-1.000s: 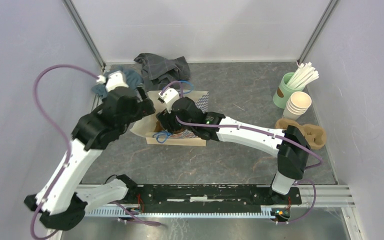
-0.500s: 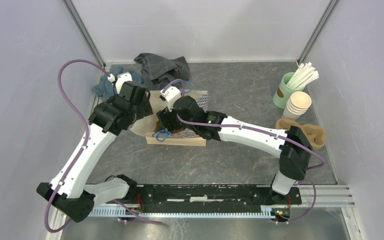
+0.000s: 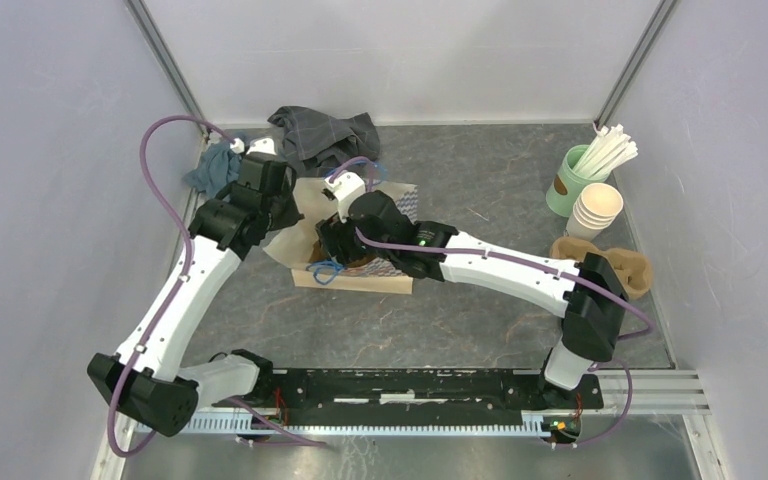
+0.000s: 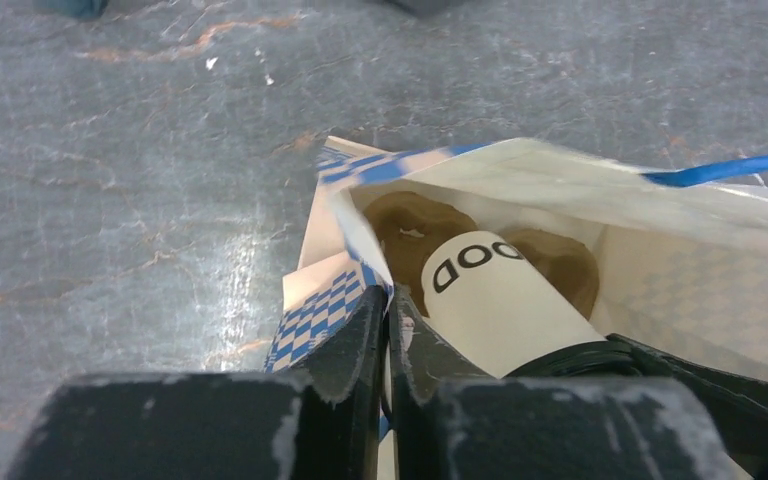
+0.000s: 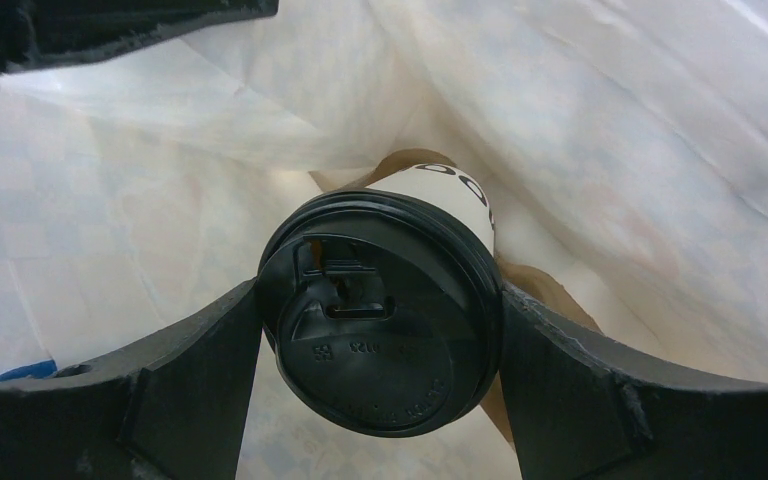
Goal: Pack the takeout coffee
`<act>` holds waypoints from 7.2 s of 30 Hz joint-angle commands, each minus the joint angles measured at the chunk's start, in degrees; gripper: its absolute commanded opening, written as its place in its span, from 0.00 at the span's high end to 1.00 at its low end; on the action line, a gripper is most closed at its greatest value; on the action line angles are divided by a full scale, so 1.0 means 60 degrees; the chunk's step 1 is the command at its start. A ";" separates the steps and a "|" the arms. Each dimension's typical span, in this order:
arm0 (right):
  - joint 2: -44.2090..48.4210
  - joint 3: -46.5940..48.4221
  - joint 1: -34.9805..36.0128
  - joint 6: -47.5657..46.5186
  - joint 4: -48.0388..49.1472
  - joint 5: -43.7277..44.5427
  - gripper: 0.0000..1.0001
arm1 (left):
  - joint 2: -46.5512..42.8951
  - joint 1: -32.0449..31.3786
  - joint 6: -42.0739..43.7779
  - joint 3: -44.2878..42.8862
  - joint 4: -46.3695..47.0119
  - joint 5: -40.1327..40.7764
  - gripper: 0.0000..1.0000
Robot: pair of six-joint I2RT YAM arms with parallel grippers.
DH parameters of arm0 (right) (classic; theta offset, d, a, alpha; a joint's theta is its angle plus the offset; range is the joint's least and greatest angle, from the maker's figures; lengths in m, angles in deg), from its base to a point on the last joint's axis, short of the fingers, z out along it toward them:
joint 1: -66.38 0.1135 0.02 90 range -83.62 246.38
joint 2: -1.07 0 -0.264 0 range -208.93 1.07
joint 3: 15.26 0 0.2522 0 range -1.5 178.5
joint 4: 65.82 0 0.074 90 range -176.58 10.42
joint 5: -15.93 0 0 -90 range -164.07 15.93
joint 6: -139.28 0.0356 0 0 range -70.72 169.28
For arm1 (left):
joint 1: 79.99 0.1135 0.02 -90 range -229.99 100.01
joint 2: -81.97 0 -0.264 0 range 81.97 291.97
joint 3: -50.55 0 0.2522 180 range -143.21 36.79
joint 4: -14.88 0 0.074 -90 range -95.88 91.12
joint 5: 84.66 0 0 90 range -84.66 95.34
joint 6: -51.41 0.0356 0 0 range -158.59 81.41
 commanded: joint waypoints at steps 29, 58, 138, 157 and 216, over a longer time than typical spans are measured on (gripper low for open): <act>0.1770 -0.1663 -0.0017 0.0758 0.0802 0.1007 0.46 | -0.7491 0.0042 -0.0639 0.7202 0.7308 -0.3400 0.98; 0.0773 -0.1897 -0.0200 0.0157 0.1810 0.0867 0.48 | -0.6385 0.0042 -0.1526 0.5145 0.2621 -0.1675 0.90; 0.0229 -0.2991 -0.0376 -0.1808 0.4883 -0.0056 0.48 | -0.6267 -0.0231 0.0035 0.6776 0.6264 -0.3380 0.98; -0.0137 -0.2603 -0.0402 -0.2177 0.4374 -0.0719 0.48 | -0.5964 -0.0229 0.0013 0.6540 0.6281 -0.3382 0.98; -0.1204 -0.1157 -0.0718 -0.2788 0.2606 -0.1039 0.50 | -0.5826 -0.0224 -0.0214 0.6600 0.6303 -0.3376 0.98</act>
